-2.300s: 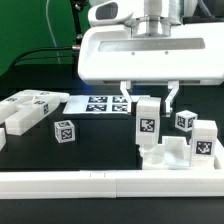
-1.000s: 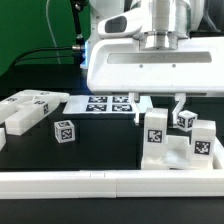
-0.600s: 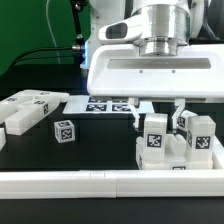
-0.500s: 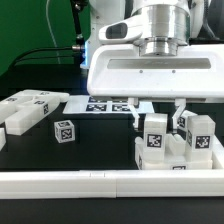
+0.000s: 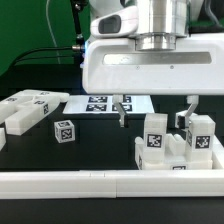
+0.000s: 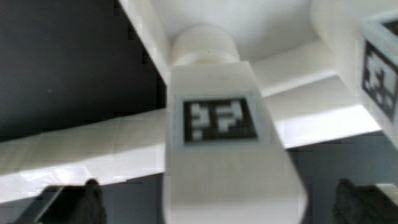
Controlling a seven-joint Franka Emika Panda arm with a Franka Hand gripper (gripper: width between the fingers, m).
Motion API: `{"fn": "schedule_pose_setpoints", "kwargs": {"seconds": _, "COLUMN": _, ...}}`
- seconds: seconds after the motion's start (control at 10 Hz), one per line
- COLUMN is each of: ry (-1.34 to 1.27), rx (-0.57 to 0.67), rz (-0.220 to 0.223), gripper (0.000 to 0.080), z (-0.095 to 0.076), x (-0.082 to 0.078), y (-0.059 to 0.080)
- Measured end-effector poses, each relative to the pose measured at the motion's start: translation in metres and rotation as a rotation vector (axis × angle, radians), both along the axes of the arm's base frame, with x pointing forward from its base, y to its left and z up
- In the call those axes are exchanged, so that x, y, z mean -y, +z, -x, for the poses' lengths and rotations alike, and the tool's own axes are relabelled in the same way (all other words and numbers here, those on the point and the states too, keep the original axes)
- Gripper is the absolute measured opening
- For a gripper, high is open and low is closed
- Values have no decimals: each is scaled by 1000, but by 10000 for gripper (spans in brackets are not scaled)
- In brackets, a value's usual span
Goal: Assemble chair
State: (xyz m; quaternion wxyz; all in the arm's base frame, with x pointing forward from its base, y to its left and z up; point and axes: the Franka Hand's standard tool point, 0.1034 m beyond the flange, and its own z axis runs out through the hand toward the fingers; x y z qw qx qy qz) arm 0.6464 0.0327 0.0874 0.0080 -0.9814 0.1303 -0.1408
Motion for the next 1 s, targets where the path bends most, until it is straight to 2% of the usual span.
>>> {"fn": "schedule_pose_setpoints", "kwargs": {"seconds": 0.3, "ry": -19, "rx": -167, "rz": -50, "gripper": 649, "z": 2, "x": -2, "y": -3}}
{"fn": "schedule_pose_setpoints", "kwargs": {"seconds": 0.5, "ry": -41, "rx": -143, "rz": -48, "gripper": 629, "z": -1, "x": -1, "y": -4}}
{"fn": "schedule_pose_setpoints", "kwargs": {"seconds": 0.6, "ry": -42, "rx": -143, "rz": -48, "gripper": 435, "z": -1, "x": -1, "y": -4}}
{"fn": "schedule_pose_setpoints", "kwargs": {"seconds": 0.7, "ry": -73, "rx": -143, "rz": -55, "gripper": 435, "z": -1, "x": -1, "y": -4}}
{"fn": "schedule_pose_setpoints", "kwargs": {"seconds": 0.8, "ry": -166, "rx": -143, "rz": -76, "gripper": 284, "z": -1, "x": -1, "y": -4}}
{"fn": "schedule_pose_setpoints", "kwargs": {"seconds": 0.9, "ry": -245, "rx": -143, "rz": -92, "gripper": 284, "z": -1, "x": -1, "y": -4}}
{"fn": "schedule_pose_setpoints", "kwargs": {"seconds": 1.0, "ry": -389, "rx": -143, "rz": -128, "gripper": 284, "z": -1, "x": -2, "y": -5}}
